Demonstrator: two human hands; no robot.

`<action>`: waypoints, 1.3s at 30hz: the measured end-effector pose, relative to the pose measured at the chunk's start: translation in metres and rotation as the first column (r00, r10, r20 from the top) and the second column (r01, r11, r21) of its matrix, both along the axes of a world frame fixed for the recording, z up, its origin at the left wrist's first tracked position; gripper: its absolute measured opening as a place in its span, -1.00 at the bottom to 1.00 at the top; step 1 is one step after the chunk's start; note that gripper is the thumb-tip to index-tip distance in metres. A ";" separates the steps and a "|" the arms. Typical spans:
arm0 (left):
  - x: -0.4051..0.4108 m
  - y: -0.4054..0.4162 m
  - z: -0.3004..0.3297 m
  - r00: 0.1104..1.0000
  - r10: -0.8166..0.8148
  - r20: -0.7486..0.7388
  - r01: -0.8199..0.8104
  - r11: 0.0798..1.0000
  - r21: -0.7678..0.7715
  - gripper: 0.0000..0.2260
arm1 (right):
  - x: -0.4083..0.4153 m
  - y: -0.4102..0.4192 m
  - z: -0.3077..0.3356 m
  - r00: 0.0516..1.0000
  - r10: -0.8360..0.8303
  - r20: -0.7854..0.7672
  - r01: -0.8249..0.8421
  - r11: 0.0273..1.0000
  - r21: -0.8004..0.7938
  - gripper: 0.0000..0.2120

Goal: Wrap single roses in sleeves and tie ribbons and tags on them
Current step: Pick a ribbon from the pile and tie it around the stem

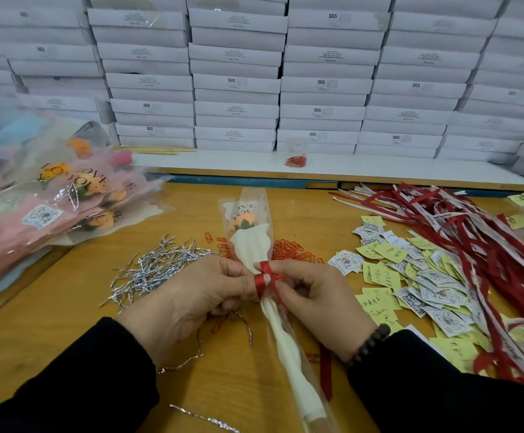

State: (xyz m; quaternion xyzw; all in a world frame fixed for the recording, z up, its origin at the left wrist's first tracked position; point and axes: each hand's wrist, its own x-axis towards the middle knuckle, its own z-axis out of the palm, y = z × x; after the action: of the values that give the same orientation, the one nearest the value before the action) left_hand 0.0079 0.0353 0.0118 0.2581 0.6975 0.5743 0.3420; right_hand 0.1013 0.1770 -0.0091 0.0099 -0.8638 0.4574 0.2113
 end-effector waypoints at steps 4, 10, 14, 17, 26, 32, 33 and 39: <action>0.001 0.001 -0.001 1.000 0.023 -0.012 -0.024 1.000 -0.020 -0.70 | 0.001 0.000 0.000 0.999 0.001 -0.048 0.005 0.991 0.135 -0.74; 0.003 0.001 0.001 0.999 0.017 -0.029 -0.017 1.000 -0.016 -0.95 | 0.001 0.001 0.002 0.999 -0.012 -0.036 0.013 0.999 0.041 -0.68; 0.002 0.003 -0.002 0.997 0.034 -0.065 -0.036 0.999 -0.026 -0.69 | -0.001 -0.001 0.001 0.999 -0.034 -0.014 0.035 0.999 0.040 -0.85; 0.005 0.004 0.000 0.996 0.036 -0.087 -0.038 0.999 -0.027 -0.72 | -0.001 0.000 0.001 0.997 -0.066 0.033 0.065 0.998 0.022 -0.84; 0.008 0.003 0.003 0.975 0.076 -0.208 -0.098 0.990 -0.099 -0.84 | -0.001 0.004 0.001 0.970 -0.224 0.094 0.214 0.971 0.106 -0.85; 0.006 0.004 0.002 0.925 0.048 -0.376 -0.113 0.981 -0.155 -0.82 | 0.000 0.006 0.001 0.951 -0.288 0.111 0.249 0.929 0.275 -0.85; 0.006 0.004 0.002 0.914 0.045 -0.402 -0.118 0.980 -0.158 -0.81 | 0.000 0.007 0.002 0.947 -0.301 0.115 0.259 0.923 0.284 -0.87; 0.005 0.003 0.002 0.817 0.016 -0.577 -0.156 0.968 -0.194 -0.87 | 0.001 0.012 0.004 0.929 -0.343 0.139 0.282 0.900 0.333 -0.91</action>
State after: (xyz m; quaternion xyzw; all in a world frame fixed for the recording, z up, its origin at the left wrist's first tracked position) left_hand 0.0125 0.0388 0.0138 0.3443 0.8411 0.3998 0.1188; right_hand 0.1026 0.1891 -0.0052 -0.1412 -0.9310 0.2761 0.1926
